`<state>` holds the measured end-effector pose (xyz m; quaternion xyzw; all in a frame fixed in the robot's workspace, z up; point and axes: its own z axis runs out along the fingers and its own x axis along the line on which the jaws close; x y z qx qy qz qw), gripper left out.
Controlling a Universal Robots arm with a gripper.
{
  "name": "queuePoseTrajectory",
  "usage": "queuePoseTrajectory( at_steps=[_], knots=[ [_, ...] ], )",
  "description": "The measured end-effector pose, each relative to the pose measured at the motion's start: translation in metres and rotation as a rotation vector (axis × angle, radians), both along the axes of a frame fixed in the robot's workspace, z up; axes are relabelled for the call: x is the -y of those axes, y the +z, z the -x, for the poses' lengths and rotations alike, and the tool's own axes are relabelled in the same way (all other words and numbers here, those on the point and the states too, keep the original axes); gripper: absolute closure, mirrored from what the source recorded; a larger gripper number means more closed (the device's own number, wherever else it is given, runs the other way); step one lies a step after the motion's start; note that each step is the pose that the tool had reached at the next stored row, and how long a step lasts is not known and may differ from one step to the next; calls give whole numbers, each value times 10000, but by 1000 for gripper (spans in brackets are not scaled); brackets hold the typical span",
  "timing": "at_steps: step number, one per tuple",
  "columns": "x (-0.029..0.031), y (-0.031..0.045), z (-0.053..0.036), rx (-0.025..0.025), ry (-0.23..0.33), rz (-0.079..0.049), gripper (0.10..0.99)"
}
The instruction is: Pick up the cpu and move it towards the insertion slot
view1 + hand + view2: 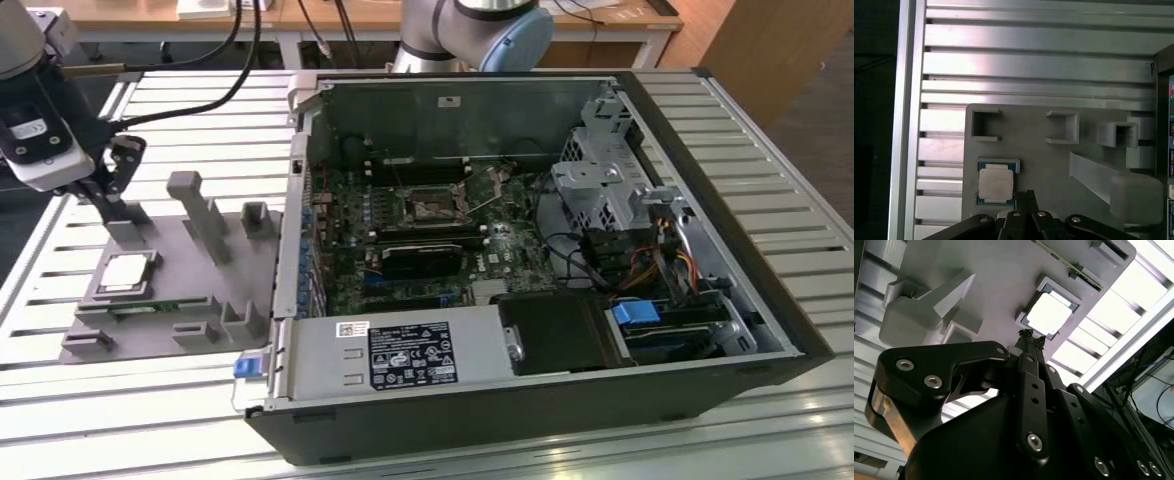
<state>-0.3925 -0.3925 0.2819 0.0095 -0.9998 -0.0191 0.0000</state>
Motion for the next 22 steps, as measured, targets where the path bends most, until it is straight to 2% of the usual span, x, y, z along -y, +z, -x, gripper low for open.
queuePoseTrajectory(
  at_steps=[12,22],
  knots=[
    [0,-191,154,0,1,0,984],
    [17,-330,206,0,0,0,984]
  ],
)
